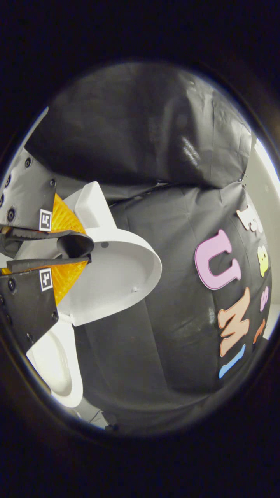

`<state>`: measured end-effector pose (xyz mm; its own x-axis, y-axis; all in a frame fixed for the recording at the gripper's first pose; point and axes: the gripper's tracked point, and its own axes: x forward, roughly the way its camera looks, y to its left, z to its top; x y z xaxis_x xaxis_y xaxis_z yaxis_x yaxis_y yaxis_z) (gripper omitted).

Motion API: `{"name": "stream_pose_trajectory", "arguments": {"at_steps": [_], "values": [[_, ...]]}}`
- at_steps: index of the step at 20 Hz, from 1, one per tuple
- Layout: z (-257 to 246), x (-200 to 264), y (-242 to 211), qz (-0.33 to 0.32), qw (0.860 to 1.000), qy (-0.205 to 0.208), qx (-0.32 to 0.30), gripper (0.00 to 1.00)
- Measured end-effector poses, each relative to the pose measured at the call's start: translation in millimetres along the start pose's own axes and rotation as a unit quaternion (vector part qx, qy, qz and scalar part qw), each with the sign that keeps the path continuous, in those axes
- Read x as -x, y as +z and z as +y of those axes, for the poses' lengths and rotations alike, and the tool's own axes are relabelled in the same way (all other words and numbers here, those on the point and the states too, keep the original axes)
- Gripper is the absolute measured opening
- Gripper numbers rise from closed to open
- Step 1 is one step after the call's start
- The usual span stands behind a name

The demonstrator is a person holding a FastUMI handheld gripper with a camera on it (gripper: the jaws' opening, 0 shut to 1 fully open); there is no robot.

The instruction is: Open the toilet lid.

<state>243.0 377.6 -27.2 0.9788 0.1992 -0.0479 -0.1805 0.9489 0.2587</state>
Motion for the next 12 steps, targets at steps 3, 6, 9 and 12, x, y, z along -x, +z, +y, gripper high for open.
{"name": "stream_pose_trajectory", "arguments": {"at_steps": [3,6,9,12], "values": [[4.5,-7.5,1.3,0.000,1.000,0.003,-0.001,0.20],[3.1,-11.2,1.2,0.004,1.000,0.004,-0.006,0.20],[3.3,-12.0,1.3,0.006,1.000,0.004,0.010,0.20],[4.9,-11.5,2.0,0.002,1.000,-0.002,0.010,0.20]]}}
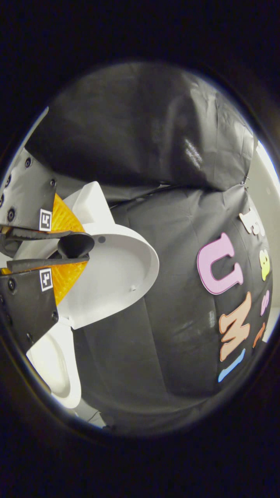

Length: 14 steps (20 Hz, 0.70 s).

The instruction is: Open the toilet lid.

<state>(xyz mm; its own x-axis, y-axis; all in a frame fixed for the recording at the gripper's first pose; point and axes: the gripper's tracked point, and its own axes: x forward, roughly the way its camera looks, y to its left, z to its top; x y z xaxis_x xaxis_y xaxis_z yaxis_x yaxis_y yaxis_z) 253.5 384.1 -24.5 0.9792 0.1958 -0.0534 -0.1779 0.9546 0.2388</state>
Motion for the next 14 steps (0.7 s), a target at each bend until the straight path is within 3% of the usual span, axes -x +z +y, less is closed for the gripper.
{"name": "stream_pose_trajectory", "arguments": {"at_steps": [9,11,14], "values": [[6.5,-5.7,-5.2,-0.002,0.999,-0.031,0.016,0.28],[7.7,-4.7,-9.2,-0.002,0.999,-0.041,0.029,0.40],[6.3,-3.6,-6.9,0.000,0.999,-0.043,0.009,0.46]]}}
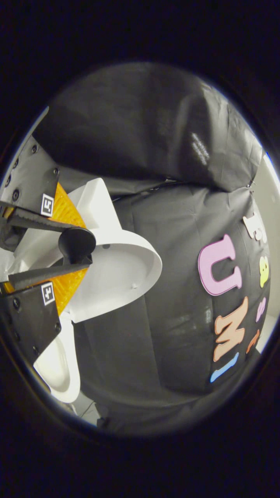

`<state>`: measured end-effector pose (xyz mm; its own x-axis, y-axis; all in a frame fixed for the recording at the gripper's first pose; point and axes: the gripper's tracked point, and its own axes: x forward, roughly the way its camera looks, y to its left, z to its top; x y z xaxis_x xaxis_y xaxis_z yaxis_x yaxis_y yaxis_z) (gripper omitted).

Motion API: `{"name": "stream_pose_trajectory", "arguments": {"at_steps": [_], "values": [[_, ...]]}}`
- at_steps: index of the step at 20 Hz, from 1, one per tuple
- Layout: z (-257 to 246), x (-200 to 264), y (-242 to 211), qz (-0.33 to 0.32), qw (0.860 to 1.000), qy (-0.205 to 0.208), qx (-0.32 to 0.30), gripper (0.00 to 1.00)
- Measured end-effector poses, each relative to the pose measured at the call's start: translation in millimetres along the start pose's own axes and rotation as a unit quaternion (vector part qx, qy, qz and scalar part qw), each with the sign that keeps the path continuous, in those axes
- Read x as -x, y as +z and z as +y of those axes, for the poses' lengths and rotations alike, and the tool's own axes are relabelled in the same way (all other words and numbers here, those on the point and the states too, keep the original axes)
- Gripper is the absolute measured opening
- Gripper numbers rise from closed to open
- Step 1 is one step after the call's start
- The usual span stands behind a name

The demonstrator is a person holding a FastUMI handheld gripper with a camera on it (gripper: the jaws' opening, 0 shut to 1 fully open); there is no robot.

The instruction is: Open the toilet lid.

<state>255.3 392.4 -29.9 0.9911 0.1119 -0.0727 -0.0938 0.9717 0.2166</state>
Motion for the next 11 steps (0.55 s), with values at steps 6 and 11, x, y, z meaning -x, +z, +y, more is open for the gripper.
{"name": "stream_pose_trajectory", "arguments": {"at_steps": [6,11], "values": [[-3.6,4.8,16.8,-0.011,1.000,-0.005,0.005,0.49],[-9.2,15.6,39.6,-0.032,0.999,-0.008,0.025,0.49]]}}
